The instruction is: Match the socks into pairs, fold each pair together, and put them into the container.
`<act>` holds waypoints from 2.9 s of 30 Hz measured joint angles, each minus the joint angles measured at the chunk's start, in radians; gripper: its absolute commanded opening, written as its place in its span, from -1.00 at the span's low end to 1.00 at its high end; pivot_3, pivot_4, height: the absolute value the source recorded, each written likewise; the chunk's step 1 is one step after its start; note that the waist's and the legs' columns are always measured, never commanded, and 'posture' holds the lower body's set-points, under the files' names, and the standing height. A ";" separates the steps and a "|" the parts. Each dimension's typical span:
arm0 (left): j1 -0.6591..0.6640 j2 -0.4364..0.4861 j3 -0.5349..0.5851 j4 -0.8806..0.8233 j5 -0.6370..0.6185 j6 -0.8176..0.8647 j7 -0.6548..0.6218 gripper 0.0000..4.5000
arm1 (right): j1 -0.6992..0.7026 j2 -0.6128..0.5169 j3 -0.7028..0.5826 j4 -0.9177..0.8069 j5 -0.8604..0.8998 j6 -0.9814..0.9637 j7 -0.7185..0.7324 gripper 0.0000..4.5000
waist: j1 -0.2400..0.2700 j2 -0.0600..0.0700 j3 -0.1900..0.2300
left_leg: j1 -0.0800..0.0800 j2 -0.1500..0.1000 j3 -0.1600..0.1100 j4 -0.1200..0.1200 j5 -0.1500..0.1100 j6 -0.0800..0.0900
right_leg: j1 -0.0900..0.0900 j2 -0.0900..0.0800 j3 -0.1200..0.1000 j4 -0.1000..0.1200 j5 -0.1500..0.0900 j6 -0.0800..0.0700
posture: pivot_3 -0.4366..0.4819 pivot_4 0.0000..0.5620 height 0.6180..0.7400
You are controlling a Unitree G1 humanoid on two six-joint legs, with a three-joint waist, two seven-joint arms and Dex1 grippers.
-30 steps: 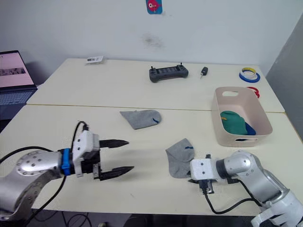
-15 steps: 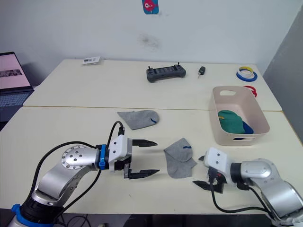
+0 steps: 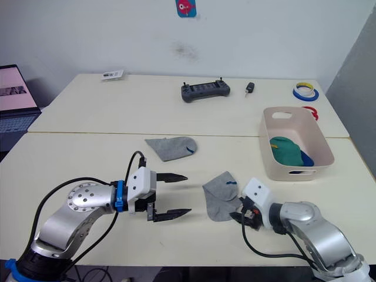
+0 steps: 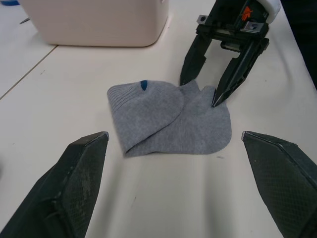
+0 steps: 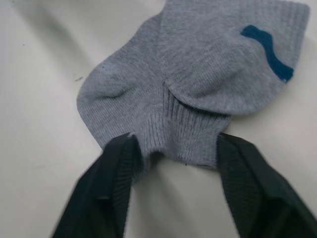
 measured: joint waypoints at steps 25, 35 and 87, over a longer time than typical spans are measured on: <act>0.349 0.072 0.398 -0.125 -0.125 0.116 0.083 1.00 | -0.656 0.017 0.314 0.306 -0.044 -0.376 0.432 -0.99 | 0.005 0.000 0.000 | -0.001 -0.001 0.000 0.001 0.000 0.000 | -0.001 -0.004 -0.001 0.000 0.000 0.000 | -0.05 -0.47 1.00; 0.418 0.072 0.472 -0.139 -0.158 0.162 0.085 1.00 | -0.509 -0.156 0.337 0.443 -0.143 -0.564 0.544 -0.99 | -0.001 0.000 0.000 | 0.000 0.001 0.000 0.000 0.000 0.000 | -0.001 -0.003 -0.001 0.000 0.000 0.000 | -0.05 -0.47 1.00; 0.204 -0.240 0.341 -0.068 -0.344 0.578 0.436 -0.99 | -0.093 -0.122 -0.088 0.070 0.072 -0.306 0.205 0.66 | 0.002 -0.001 0.000 | 0.000 0.000 -0.001 0.001 0.000 -0.001 | 0.000 -0.003 0.000 0.000 0.000 0.000 | -0.05 -0.47 1.00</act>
